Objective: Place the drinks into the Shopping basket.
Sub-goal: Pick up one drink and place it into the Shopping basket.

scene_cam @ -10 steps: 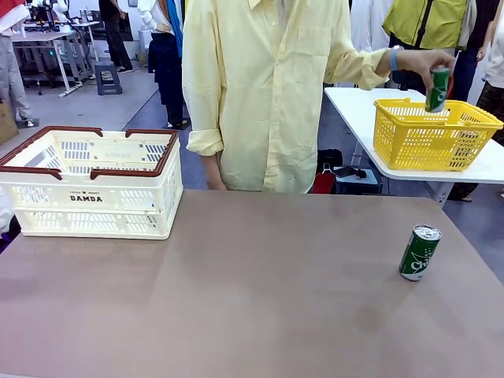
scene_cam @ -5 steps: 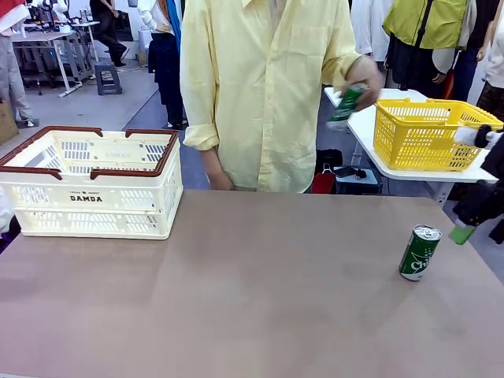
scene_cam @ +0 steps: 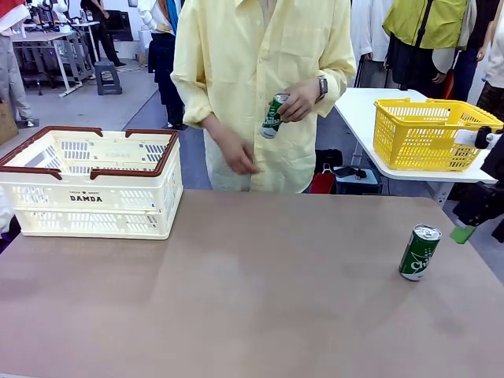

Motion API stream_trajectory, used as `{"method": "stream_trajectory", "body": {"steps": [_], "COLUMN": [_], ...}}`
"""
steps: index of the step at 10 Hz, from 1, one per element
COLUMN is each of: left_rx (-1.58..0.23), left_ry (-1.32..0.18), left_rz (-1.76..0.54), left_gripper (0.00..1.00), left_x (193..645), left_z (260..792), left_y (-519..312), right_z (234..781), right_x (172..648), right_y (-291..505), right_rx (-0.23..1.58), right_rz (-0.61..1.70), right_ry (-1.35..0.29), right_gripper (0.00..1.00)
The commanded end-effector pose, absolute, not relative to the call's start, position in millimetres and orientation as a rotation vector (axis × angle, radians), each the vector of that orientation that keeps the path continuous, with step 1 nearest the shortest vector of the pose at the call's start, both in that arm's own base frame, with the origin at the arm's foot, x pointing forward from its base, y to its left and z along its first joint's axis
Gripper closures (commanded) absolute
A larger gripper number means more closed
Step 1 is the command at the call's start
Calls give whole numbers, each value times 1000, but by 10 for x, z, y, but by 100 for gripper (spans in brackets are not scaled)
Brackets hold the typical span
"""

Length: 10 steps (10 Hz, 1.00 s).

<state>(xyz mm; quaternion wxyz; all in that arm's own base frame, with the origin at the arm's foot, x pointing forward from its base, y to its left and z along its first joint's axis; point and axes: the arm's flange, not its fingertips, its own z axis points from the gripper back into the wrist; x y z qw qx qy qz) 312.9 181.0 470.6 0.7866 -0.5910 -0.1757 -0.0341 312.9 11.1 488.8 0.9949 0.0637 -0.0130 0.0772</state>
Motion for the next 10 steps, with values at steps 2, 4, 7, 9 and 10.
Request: {"method": "stream_trajectory", "body": {"steps": [2, 4, 7, 9, 10], "left_rx": [-1277, -1277, -1277, -1277, -1277], "left_ry": [-379, -379, -379, -379, -379], "left_rz": [-74, -74, -74, -74, -74], "left_gripper": [0, 0, 0, 0, 0], "left_x": [3098, 3098, 3098, 3098, 3098], "left_z": [4703, 4703, 4703, 4703, 4703], "left_y": [1800, 1800, 1800, 1800, 1800], "right_z": [4610, 4422, 4175, 4053, 3961], "right_x": [3798, 4146, 4430, 4497, 4505], "right_y": [146, 101, 222, 239, 302], "right_rx": [-32, -10, 7, -1, -8], "right_rz": [-46, -87, -121, -130, -137], "right_ry": [-8, 7, 27, 56, 65], "right_gripper": [0, 0, 0, 0, 0]}}
